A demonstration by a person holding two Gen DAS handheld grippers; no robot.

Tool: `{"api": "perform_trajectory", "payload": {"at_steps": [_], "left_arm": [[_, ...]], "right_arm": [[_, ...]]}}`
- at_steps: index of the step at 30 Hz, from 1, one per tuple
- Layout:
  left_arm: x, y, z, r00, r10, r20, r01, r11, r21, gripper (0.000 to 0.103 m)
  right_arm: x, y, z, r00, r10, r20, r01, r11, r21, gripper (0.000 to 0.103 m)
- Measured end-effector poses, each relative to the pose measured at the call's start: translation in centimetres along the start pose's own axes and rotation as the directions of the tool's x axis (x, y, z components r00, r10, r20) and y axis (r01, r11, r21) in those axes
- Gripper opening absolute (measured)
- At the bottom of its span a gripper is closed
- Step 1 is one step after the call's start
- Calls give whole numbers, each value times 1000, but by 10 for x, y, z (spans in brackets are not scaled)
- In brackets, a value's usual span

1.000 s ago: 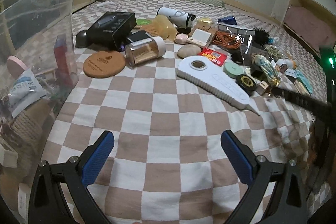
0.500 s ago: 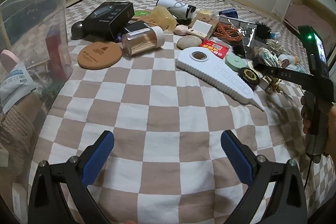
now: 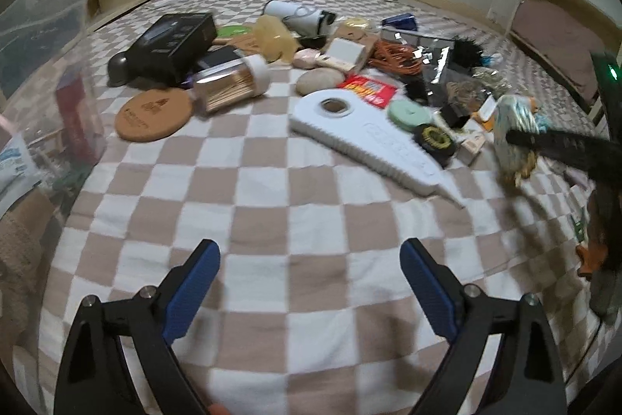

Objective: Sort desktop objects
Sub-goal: 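Grasp the blue-patterned drawstring pouch with the right gripper and lift it, then grasp the beige rectangular box with the left gripper while the right gripper holds the pouch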

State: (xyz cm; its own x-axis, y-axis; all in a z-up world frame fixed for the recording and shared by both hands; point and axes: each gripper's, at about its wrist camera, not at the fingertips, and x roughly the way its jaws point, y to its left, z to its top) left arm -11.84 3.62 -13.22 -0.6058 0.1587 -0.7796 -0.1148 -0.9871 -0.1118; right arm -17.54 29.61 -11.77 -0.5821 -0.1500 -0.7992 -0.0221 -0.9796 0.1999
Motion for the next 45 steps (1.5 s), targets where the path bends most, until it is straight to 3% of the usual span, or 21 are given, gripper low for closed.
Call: {"api": "perform_trajectory", "payload": {"at_steps": [8, 14, 23, 25, 29, 31, 33, 37, 45], "left_arm": [[12, -54, 37, 995, -64, 71, 55, 991, 121, 93], [39, -91, 56, 993, -106, 43, 94, 969, 227, 93], [74, -157, 54, 984, -179, 3, 163, 901, 402, 89], [83, -167, 55, 980, -197, -27, 191, 895, 404, 71], [95, -181, 54, 972, -223, -70, 231, 879, 417, 60], [102, -186, 49, 971, -214, -103, 237, 878, 417, 49], [100, -187, 45, 973, -212, -85, 228, 875, 427, 48], [97, -189, 43, 977, -205, -61, 210, 875, 436, 22], [83, -187, 38, 989, -130, 63, 90, 893, 441, 19]], "right_arm": [[-35, -18, -31, 998, 69, -13, -68, 993, 92, 31], [-46, -34, -48, 995, 100, -12, -96, 979, 180, 31], [-45, -45, -51, 990, 138, -10, -132, 962, 240, 31], [-46, -48, -53, 990, 138, -6, -133, 960, 247, 31], [-51, -58, -53, 992, 128, 15, -128, 955, 266, 31], [-51, -63, -53, 991, 129, 24, -131, 951, 281, 31], [-49, -69, -53, 991, 134, 29, -136, 944, 301, 31], [-47, -77, -55, 989, 148, 29, -149, 929, 338, 31], [-47, -77, -56, 989, 147, 24, -147, 927, 346, 31]]}}
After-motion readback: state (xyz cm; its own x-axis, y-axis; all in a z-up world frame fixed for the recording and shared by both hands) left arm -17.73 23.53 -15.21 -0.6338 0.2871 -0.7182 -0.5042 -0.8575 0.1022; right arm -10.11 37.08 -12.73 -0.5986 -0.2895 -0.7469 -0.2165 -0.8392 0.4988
